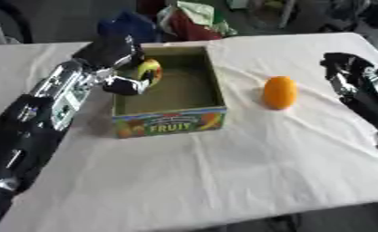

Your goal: Pick up objects on the table and place them in the box.

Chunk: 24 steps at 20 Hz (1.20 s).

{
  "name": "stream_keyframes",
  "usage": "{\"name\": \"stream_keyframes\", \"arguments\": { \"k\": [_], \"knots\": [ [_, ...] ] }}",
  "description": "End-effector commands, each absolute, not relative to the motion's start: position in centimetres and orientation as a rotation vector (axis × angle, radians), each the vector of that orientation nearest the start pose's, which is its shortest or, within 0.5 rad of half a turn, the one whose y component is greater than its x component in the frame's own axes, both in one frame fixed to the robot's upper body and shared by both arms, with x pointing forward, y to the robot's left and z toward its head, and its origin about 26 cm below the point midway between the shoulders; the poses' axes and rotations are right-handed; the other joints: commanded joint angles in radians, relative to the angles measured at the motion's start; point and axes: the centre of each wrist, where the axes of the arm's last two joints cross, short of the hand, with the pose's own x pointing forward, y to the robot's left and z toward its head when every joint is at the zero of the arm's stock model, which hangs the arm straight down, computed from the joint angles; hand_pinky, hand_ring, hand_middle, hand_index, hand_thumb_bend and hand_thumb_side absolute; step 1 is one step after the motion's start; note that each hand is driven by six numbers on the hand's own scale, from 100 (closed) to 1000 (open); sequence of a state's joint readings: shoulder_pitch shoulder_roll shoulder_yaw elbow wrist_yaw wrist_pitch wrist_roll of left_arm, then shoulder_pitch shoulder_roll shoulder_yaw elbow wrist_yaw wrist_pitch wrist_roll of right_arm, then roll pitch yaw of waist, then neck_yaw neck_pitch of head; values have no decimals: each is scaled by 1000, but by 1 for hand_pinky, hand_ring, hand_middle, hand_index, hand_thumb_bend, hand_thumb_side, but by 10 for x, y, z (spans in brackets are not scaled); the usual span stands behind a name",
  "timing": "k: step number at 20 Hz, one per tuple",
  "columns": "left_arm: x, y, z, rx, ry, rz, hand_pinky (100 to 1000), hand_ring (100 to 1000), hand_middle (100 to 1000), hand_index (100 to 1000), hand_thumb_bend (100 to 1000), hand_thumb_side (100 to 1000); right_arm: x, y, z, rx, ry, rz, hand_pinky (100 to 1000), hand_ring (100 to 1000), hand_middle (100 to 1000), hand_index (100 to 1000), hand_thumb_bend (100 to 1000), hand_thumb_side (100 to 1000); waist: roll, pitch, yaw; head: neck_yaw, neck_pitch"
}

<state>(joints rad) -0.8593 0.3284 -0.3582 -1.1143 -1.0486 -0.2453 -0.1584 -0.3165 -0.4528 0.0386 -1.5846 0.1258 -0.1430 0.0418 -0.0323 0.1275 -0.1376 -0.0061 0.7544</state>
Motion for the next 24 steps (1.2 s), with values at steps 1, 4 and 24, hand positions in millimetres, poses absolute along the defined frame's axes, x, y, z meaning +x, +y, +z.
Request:
{"name": "stream_keyframes", "arguments": {
  "k": [1, 4, 24],
  "knots": [
    [453, 180, 160, 963, -1687, -1795, 613, 487, 455, 560, 112, 429, 350, -313, 130, -376, -1992, 619, 766, 861, 736, 843, 100, 699, -2, -11, -3, 2, -4],
    [453, 181, 151, 930, -1640, -1844, 640, 529, 495, 608, 165, 444, 350, -314, 130, -376, -1992, 618, 766, 861, 736, 843, 100, 699, 0, -10, -3, 1, -4],
    [397, 239, 226, 808, -1996, -1223, 660, 619, 628, 796, 366, 618, 356, -340, 164, -534, -1962, 805, 770, 860, 752, 876, 100, 606, -5, -9, 44, -38, -12]
  ]
}}
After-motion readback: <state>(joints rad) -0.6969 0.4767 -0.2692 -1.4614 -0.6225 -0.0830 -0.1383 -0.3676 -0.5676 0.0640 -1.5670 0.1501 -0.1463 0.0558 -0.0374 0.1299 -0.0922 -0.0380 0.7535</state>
